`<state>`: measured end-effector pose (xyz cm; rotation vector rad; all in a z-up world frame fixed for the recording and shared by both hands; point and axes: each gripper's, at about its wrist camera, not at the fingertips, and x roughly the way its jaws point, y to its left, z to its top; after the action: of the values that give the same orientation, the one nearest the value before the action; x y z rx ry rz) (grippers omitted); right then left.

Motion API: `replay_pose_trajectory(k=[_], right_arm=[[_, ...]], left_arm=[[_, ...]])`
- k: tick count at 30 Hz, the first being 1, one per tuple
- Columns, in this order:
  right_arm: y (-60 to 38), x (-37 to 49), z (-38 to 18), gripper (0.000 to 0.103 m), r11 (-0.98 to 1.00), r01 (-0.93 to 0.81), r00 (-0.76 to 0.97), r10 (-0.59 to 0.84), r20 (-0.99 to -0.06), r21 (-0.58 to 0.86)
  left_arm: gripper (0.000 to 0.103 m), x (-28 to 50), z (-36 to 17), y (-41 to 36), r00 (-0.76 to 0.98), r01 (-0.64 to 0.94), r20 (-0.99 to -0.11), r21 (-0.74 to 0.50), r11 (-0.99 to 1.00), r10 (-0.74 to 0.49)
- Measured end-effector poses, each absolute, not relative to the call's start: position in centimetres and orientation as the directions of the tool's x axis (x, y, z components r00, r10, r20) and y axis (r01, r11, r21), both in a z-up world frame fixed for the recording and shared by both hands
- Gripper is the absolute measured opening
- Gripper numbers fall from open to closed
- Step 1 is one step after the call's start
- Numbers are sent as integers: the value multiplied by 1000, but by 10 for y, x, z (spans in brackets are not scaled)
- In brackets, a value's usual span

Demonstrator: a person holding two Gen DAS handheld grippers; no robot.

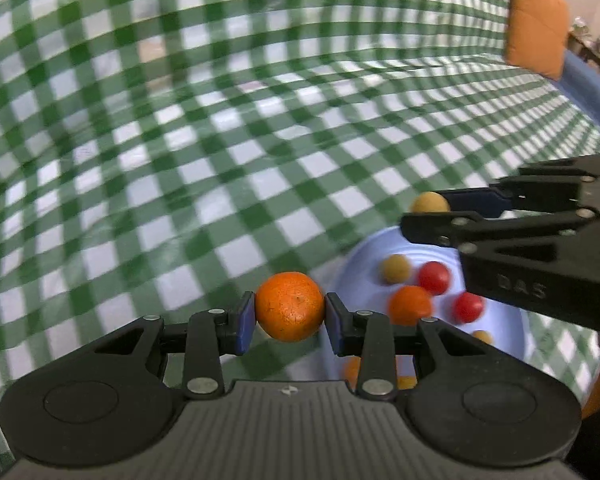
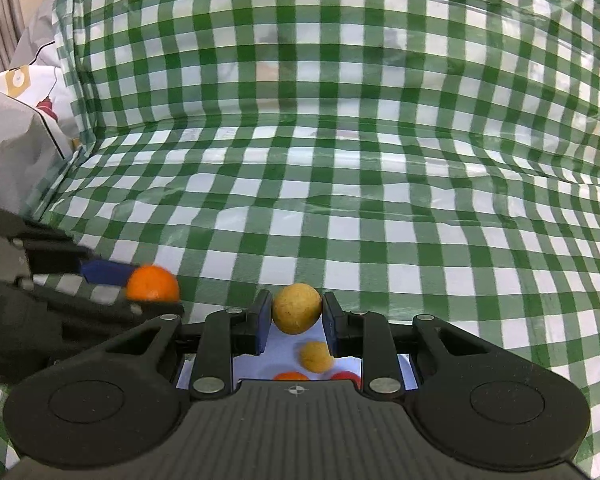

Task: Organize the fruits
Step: 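Lower the orange onto the plate and open the left tool while the right tool releases the yellow fruit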

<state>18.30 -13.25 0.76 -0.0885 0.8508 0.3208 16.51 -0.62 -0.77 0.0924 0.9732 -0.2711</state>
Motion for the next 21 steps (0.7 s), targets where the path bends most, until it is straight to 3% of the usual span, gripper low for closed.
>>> replay_pose_trajectory(k=[9, 17, 20, 21], right_arm=[[-152, 182, 6, 28, 959, -280, 616, 222, -756, 53], [-161, 181, 11, 28, 961, -267, 624, 228, -747, 71], [-165, 180, 11, 29, 959, -270, 615, 238, -752, 83], [-167, 180, 11, 34, 960, -267, 613, 240, -753, 88]], left_arm=[[40, 148, -11, -47, 461, 464, -816, -114, 879, -349], [40, 144, -12, -55, 449, 492, -804, -143, 859, -390], [56, 144, -11, -55, 442, 503, -803, -146, 852, -399], [56, 143, -10, -54, 448, 507, -799, -141, 850, -400]])
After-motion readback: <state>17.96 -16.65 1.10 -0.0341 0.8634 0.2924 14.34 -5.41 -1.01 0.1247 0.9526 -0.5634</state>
